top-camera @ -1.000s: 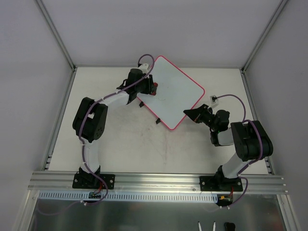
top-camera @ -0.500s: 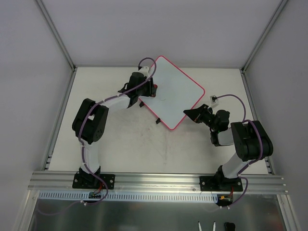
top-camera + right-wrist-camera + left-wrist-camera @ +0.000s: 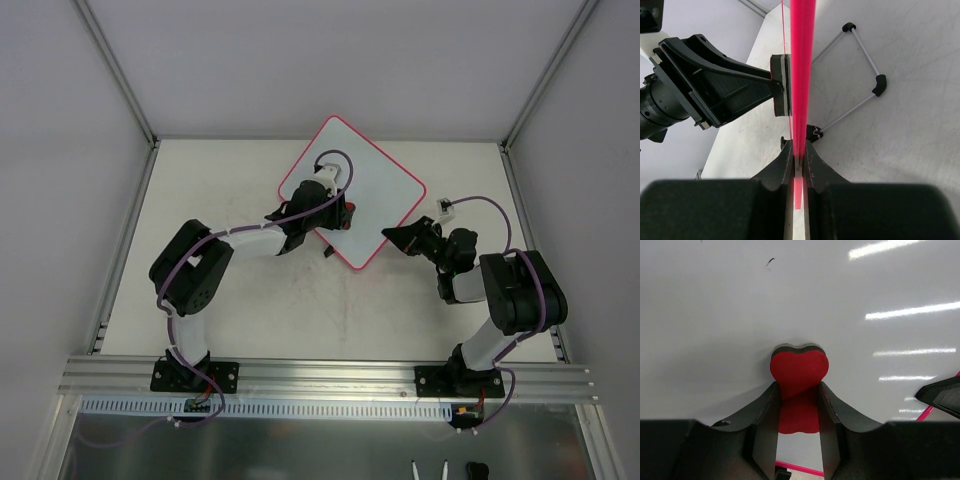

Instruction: Erase the whiteboard

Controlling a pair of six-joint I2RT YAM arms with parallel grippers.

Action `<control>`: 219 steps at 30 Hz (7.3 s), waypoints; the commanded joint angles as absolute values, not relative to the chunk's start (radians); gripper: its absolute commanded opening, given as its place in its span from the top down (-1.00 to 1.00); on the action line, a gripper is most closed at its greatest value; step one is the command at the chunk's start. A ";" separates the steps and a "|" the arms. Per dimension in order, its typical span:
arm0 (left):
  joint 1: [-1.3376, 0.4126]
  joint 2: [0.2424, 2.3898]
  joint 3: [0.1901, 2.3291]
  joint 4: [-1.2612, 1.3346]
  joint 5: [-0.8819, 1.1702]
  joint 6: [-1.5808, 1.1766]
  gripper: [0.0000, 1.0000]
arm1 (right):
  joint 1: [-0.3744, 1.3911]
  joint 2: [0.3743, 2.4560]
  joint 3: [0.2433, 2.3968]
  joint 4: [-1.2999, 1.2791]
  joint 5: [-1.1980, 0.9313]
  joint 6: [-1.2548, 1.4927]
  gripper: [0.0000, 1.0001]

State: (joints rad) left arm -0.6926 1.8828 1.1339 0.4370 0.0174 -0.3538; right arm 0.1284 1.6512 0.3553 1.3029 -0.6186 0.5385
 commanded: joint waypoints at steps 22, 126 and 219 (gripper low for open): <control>-0.423 2.118 1.637 0.118 0.167 -0.334 0.66 | 0.141 1.651 0.385 1.442 -0.657 0.502 1.00; -0.337 1.459 0.864 -0.239 -0.135 -0.497 -0.86 | 0.141 1.624 0.383 1.450 -0.678 0.502 0.76; -0.383 0.726 0.373 0.020 -0.253 -0.446 -0.98 | 0.005 0.560 0.080 0.512 -0.370 0.287 -0.98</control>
